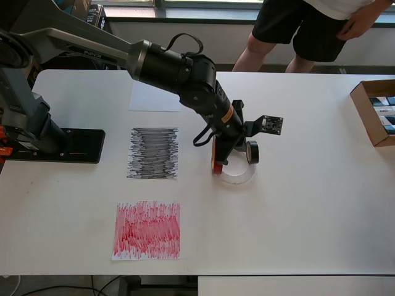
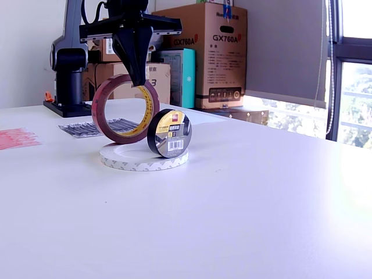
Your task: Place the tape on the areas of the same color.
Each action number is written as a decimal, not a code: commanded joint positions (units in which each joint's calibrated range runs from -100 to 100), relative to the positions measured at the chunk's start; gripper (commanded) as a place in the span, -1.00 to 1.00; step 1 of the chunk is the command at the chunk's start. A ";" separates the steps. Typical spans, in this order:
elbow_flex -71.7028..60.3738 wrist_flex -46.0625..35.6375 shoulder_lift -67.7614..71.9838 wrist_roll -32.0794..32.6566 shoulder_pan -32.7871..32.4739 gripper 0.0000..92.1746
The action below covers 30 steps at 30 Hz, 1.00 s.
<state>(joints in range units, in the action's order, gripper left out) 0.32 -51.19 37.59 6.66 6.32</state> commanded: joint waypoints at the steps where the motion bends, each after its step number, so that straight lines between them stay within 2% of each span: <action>1: 0.91 0.40 -0.27 -0.43 -0.02 -1.00; 10: 7.00 -1.04 -1.11 -0.84 -0.10 -1.00; 13: 9.36 -1.80 -1.30 -3.21 0.21 -1.00; 30: 13.18 -2.57 -15.52 -4.03 -2.39 -1.00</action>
<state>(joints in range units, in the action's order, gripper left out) 11.21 -52.65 25.37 3.10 4.16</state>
